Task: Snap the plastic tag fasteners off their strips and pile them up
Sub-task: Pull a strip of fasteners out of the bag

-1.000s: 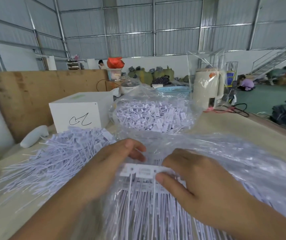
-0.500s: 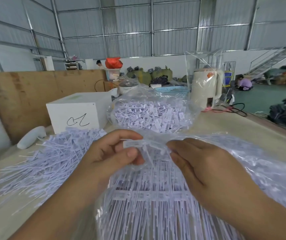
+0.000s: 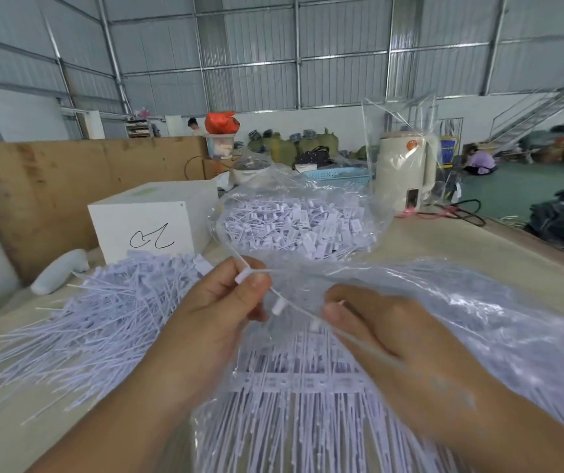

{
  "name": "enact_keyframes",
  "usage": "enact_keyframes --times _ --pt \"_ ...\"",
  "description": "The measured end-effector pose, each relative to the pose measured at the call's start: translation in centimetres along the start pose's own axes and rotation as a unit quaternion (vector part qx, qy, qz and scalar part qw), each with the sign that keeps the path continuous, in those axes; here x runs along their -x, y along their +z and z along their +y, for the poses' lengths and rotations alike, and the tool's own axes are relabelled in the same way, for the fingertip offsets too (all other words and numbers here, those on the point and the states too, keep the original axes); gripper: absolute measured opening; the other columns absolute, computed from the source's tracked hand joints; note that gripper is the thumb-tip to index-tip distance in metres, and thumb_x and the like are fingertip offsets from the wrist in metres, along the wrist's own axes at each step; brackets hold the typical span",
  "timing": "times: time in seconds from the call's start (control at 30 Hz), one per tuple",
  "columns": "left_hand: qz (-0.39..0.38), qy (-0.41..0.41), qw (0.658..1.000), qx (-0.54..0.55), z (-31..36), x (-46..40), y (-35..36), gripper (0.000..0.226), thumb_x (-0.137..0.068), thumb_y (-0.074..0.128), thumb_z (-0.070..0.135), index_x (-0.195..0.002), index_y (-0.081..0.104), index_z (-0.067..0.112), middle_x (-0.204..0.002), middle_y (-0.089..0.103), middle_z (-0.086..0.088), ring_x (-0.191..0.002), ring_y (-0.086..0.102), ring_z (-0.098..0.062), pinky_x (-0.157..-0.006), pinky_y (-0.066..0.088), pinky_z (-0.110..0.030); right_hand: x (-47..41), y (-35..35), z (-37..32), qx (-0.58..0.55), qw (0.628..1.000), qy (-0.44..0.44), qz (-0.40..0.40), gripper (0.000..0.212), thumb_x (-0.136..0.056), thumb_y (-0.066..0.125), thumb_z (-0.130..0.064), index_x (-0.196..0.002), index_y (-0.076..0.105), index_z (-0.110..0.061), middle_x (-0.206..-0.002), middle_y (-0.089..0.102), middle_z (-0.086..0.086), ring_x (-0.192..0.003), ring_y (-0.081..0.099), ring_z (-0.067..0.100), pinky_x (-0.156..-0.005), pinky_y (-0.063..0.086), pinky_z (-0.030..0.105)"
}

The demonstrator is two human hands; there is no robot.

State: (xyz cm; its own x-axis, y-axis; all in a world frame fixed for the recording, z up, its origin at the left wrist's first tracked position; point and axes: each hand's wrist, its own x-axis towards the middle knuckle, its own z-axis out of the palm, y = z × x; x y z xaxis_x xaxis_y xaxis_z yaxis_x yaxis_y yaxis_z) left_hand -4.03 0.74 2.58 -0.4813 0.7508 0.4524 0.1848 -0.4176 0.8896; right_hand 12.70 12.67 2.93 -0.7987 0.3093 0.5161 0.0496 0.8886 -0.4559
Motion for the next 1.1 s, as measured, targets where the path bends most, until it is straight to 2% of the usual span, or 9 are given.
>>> enact_keyframes --times 0.13,0.27,0.43,0.53,0.6,0.77,0.87,0.97,1.1 --pt "0.064 -0.008 0.987 0.149 0.8 -0.7 -0.6 0.019 -0.08 0.067 0.037 -0.069 0.066 0.021 -0.077 0.06 -0.001 -0.07 0.056 -0.013 -0.061 0.051 -0.021 -0.3 -0.9 0.8 0.039 0.999 0.034 -0.002 0.049 -0.088 0.024 -0.068 -0.069 0.046 -0.028 -0.061 0.05 -0.004 -0.058 0.051 0.009 -0.058 0.043 0.032" --pt "0.094 -0.011 0.98 0.177 0.6 -1.0 -1.2 0.022 -0.086 0.052 0.024 -0.068 0.063 0.016 -0.072 0.06 -0.006 -0.067 0.06 -0.016 -0.06 0.055 -0.025 -0.3 -0.8 0.7 0.109 0.992 0.048 -0.041 0.045 -0.085 0.023 -0.07 -0.075 0.045 -0.032 -0.064 0.051 -0.009 -0.059 0.05 0.004 -0.056 0.042 0.026" --pt "0.018 0.024 0.999 -0.03 0.1 -0.8 -2.1 0.014 -0.084 0.063 0.03 -0.073 0.059 0.022 -0.067 0.058 -0.002 -0.064 0.053 -0.012 -0.064 0.046 -0.018 -0.3 -0.3 0.8 0.171 0.985 0.025 -0.014 0.028 -0.09 0.034 -0.06 -0.088 0.043 -0.033 -0.077 0.051 -0.011 -0.068 0.05 0.004 -0.055 0.04 0.022" --pt "-0.03 0.016 0.978 -0.206 -0.5 -0.2 -1.9 0.013 -0.078 0.054 0.042 -0.076 0.058 0.03 -0.073 0.063 0.0 -0.071 0.058 -0.016 -0.07 0.043 -0.028 -0.3 -0.3 0.7 0.173 0.985 0.014 0.016 0.035 -0.086 0.034 -0.059 -0.104 0.05 -0.034 -0.09 0.058 -0.012 -0.08 0.059 0.006 -0.06 0.046 0.025" --pt "-0.063 0.012 0.951 -0.304 -0.8 0.3 -1.5 0.023 -0.078 0.048 0.05 -0.084 0.058 0.031 -0.074 0.06 -0.001 -0.058 0.052 -0.015 -0.06 0.04 -0.02 -0.3 -0.3 0.7 0.18 0.983 0.001 0.022 0.033 -0.087 0.038 -0.057 -0.104 0.052 -0.032 -0.091 0.058 -0.012 -0.082 0.058 0.01 -0.06 0.045 0.026" --pt "-0.089 0.009 0.929 -0.36 -0.8 0.7 -0.9 0.011 -0.084 0.043 0.034 -0.088 0.054 0.035 -0.074 0.057 0.005 -0.052 0.042 -0.004 -0.049 0.036 -0.015 -0.1 -0.1 1.0 0.206 0.978 -0.006 -0.046 0.024 -0.092 0.044 -0.053 -0.107 0.047 -0.034 -0.091 0.05 -0.016 -0.083 0.048 0.008 -0.067 0.044 0.028" --pt "-0.078 -0.022 0.95 -0.301 -0.7 0.5 -0.8 0.012 -0.091 0.049 0.025 -0.09 0.058 0.034 -0.08 0.06 0.002 -0.064 0.053 -0.028 -0.062 0.041 -0.03 0.0 0.2 0.9 0.221 0.966 0.026 -0.128 0.018 -0.095 0.042 -0.05 -0.099 0.042 -0.033 -0.09 0.051 -0.013 -0.082 0.051 0.01 -0.067 0.045 0.029" --pt "-0.038 -0.044 0.978 -0.198 -0.1 -0.4 -1.5 0.019 -0.074 0.067 0.011 -0.085 0.067 0.027 -0.088 0.068 0.004 -0.084 0.062 -0.022 -0.076 0.051 -0.034 -0.2 0.3 1.3 0.232 0.966 0.052 -0.103 0.02 -0.096 0.042 -0.048 -0.103 0.047 -0.03 -0.094 0.053 -0.011 -0.086 0.057 0.012 -0.07 0.049 0.029" --pt "-0.092 -0.109 0.977 0.16 1.0 -0.7 -3.4 0.043 -0.049 0.084 0.021 -0.088 0.075 0.008 -0.11 0.068 -0.019 -0.096 0.067 -0.027 -0.076 0.058 -0.037 -0.5 0.0 1.3 0.233 0.972 0.024 -0.007 0.027 -0.094 0.044 -0.049 -0.115 0.052 -0.032 -0.095 0.053 -0.011 -0.09 0.054 0.012 -0.075 0.051 0.029"
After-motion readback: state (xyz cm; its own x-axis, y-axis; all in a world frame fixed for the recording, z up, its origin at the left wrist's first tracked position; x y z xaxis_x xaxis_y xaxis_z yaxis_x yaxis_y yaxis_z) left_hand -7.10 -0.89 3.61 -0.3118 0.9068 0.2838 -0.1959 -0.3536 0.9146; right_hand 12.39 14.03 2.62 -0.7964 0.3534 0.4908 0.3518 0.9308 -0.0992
